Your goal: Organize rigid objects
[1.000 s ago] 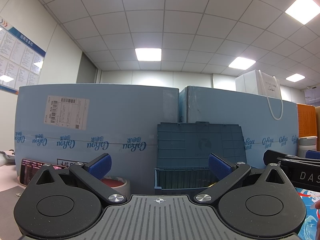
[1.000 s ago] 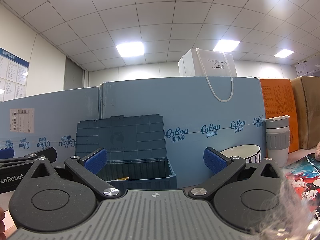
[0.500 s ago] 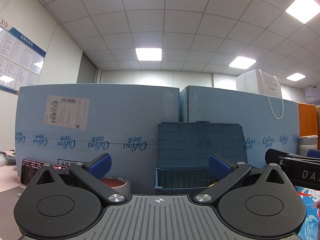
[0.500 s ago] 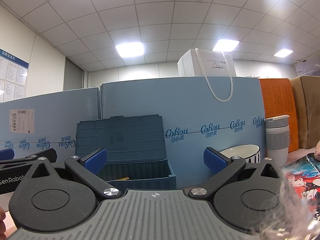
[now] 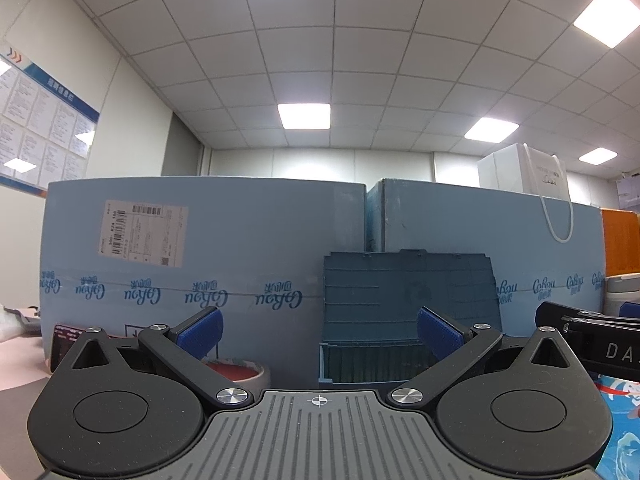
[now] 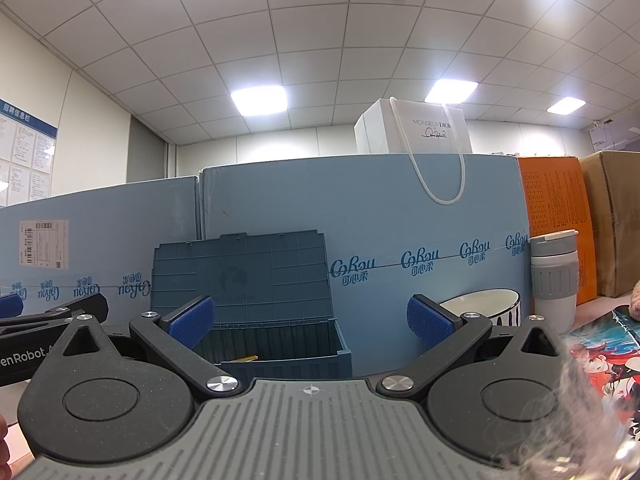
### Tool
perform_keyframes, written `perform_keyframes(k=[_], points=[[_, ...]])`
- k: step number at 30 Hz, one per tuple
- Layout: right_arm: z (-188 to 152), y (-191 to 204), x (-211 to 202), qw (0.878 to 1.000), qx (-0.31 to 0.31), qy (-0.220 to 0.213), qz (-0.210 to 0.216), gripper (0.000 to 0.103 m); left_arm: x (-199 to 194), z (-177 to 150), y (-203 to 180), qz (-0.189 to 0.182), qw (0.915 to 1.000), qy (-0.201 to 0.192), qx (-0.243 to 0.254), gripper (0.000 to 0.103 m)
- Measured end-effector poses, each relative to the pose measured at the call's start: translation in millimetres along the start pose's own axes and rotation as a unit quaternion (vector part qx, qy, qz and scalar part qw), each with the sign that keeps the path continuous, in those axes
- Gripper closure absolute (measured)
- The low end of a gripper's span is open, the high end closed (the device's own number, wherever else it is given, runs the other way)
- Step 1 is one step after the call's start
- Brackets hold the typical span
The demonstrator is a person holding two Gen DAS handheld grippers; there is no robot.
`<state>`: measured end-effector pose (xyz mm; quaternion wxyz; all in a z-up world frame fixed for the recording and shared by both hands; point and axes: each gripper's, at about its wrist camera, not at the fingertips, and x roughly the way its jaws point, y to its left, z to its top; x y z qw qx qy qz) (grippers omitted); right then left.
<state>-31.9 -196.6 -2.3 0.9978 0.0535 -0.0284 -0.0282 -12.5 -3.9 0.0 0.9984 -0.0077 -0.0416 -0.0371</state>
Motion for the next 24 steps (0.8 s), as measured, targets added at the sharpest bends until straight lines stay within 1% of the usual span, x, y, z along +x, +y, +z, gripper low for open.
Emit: perform_keyframes(k=[24], points=[[-0.7, -0.1, 0.8, 1.0, 0.0, 0.001, -0.001, 0.0, 3.8, -0.7, -0.5, 0.011, 0.9999, 0.011, 0.004, 0.0]])
